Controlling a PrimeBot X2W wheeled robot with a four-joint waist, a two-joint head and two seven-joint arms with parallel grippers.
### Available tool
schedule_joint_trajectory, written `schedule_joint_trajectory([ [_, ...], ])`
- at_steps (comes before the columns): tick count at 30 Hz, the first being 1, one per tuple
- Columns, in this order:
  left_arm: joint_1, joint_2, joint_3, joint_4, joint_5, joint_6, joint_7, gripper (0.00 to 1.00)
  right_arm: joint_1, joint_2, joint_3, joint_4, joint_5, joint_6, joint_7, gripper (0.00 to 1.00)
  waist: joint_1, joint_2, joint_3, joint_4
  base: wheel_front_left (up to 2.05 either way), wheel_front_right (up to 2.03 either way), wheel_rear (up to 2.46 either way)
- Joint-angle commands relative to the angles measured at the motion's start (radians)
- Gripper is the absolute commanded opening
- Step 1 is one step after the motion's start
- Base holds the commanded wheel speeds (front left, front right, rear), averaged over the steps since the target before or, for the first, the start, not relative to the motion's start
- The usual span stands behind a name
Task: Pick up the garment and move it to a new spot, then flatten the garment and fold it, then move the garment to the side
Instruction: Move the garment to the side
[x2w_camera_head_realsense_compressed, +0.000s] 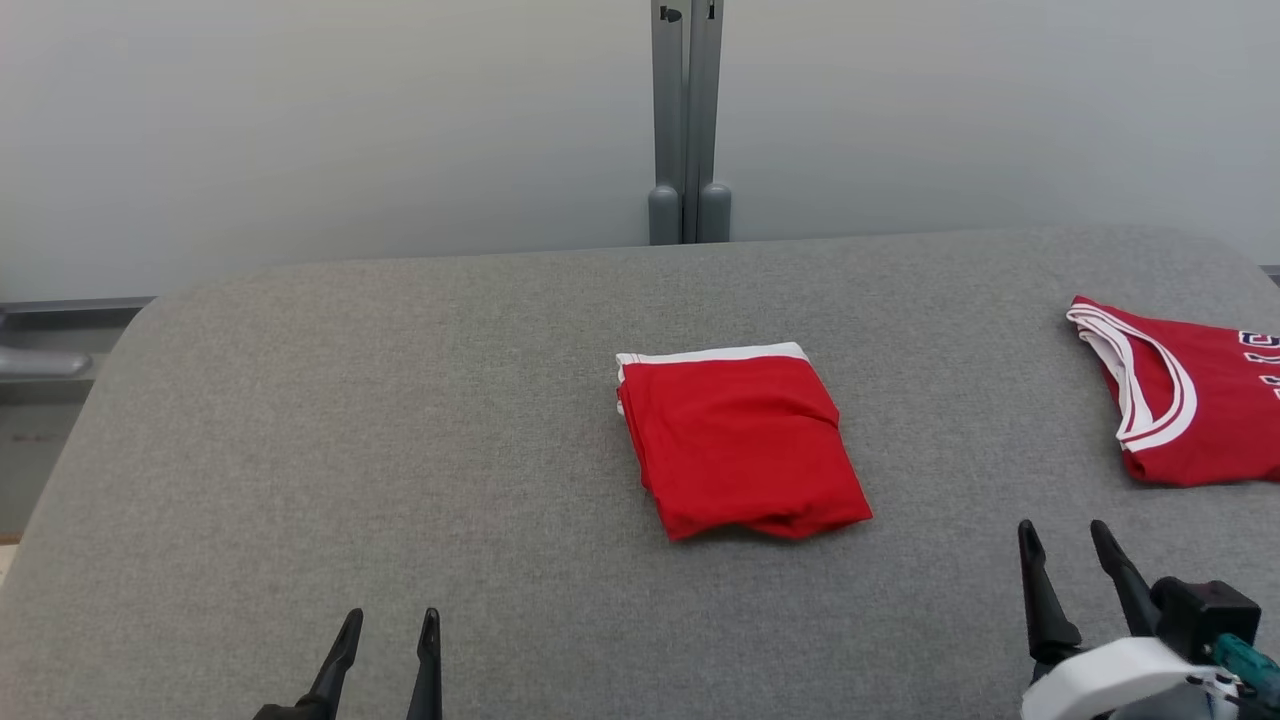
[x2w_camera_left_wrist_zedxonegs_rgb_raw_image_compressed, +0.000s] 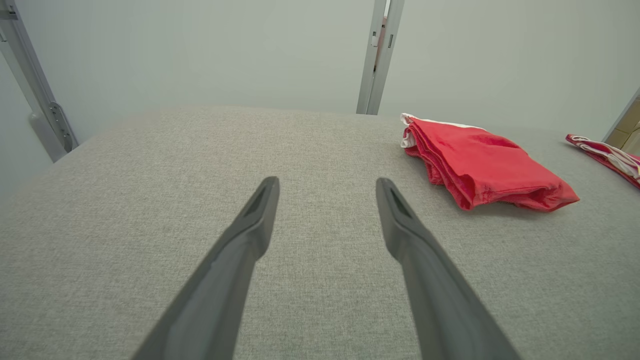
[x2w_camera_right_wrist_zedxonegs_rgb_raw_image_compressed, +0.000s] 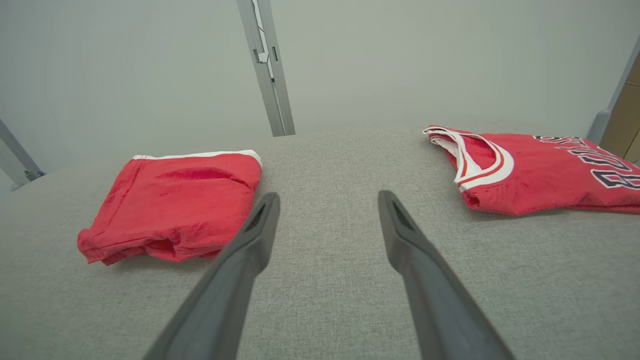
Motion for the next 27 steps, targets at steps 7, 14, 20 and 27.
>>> schedule_joint_trajectory([
  [7,-0.005,0.002,-0.034,0.007,-0.023,-0.004,-0.003,1.0,-0.267,0.018,0.044,0.098,0.245,-0.002,0.288,1.0,0.0,0.0,0.065,0.035,0.0,0.0,0.0],
  [14,-0.064,0.002,-0.104,0.015,-0.031,-0.008,-0.003,1.0,-0.537,0.061,-0.042,0.347,0.282,-0.001,0.562,1.0,0.0,0.0,0.156,0.134,0.0,0.0,0.0],
  [20,-0.099,0.002,-0.15,0.023,-0.05,-0.007,-0.003,1.0,-0.668,0.072,-0.164,0.577,0.234,-0.001,0.557,1.0,0.0,0.0,0.2,0.222,0.0,0.0,0.0],
  [27,-0.102,0.002,-0.152,0.024,-0.053,-0.007,-0.003,1.0,-0.751,0.074,-0.247,0.749,0.212,-0.001,0.525,0.0,0.0,0.0,0.212,0.241,0.0,0.0,0.0],
])
